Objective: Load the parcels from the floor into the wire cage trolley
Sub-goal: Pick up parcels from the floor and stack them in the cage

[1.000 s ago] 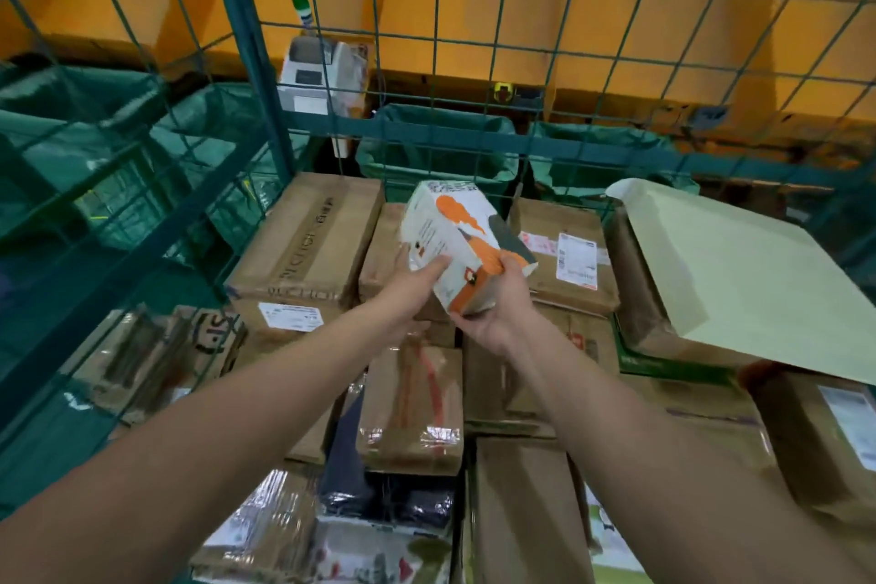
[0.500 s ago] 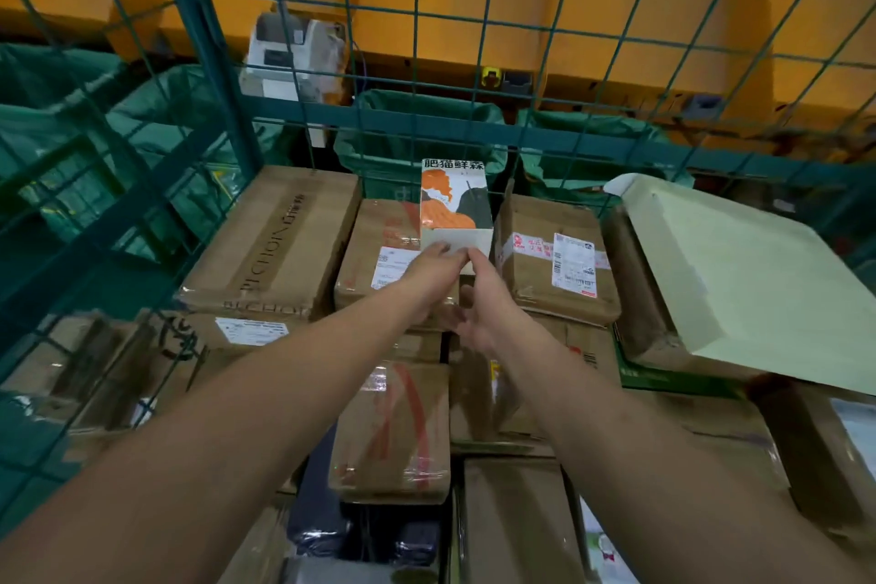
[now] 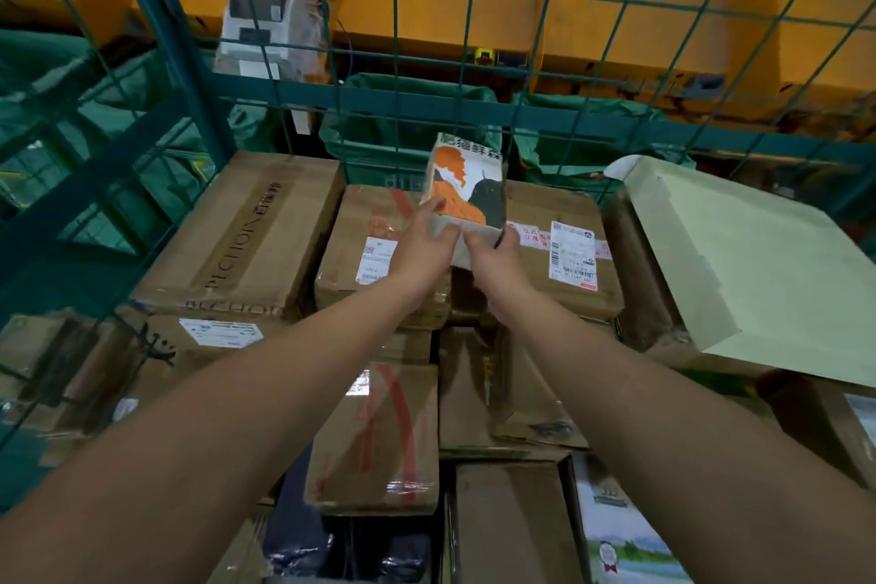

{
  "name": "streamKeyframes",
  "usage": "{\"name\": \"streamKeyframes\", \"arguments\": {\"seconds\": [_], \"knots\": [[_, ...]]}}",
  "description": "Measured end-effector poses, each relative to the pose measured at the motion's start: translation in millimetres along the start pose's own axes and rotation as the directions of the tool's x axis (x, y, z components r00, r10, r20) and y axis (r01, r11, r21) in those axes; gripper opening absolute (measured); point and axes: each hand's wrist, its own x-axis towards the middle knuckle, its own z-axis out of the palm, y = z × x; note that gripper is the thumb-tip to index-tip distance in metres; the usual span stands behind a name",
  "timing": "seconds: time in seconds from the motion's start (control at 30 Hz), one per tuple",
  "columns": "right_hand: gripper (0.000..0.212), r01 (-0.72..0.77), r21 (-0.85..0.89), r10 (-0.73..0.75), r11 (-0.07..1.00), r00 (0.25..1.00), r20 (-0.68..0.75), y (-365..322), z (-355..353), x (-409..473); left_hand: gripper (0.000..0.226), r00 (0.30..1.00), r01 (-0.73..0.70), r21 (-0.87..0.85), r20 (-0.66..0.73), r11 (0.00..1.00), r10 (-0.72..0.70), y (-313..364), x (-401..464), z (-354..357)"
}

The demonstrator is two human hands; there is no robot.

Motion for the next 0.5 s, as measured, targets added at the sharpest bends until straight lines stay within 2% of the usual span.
{"name": "streamKeyframes", "arguments": {"seconds": [0.13,0.2,0.3,0.4,0.5], "knots": [[0.072,0.082,-0.3,-0.144,0.95,0.971,-0.192,2.7,-10.7,-8.5,0.055,0.997,-0.005,0.098,0.071,0.995,-0.002,1.9,2.6,19.6],[0.068,0.147,-0.415,-0.226,0.898,0.963,-0.148,3.6,-13.4,-6.9,0.059,0.995,-0.002,0.147,0.1,0.989,-0.013,2.5,5.2,22.4],[0.078,0.17,-0.561,-0.194,0.81,0.981,0.017,2.6,-15.8,-1.5,0.065,0.986,0.019,0.151,0.163,0.988,-0.044,3.3,9.0,19.0],[0.085,0.118,-0.532,-0.093,0.838,0.993,0.073,-6.0,-23.1,-1.0,0.074,0.976,0.037,0.1,0.212,0.994,-0.057,6.8,2.9,11.7],[0.09,0.101,-0.428,-0.086,0.898,0.995,0.055,-8.2,-32.1,-7.1,0.082,0.983,0.073,0.029,0.166,0.997,-0.077,4.1,-6.6,6.7]]}}
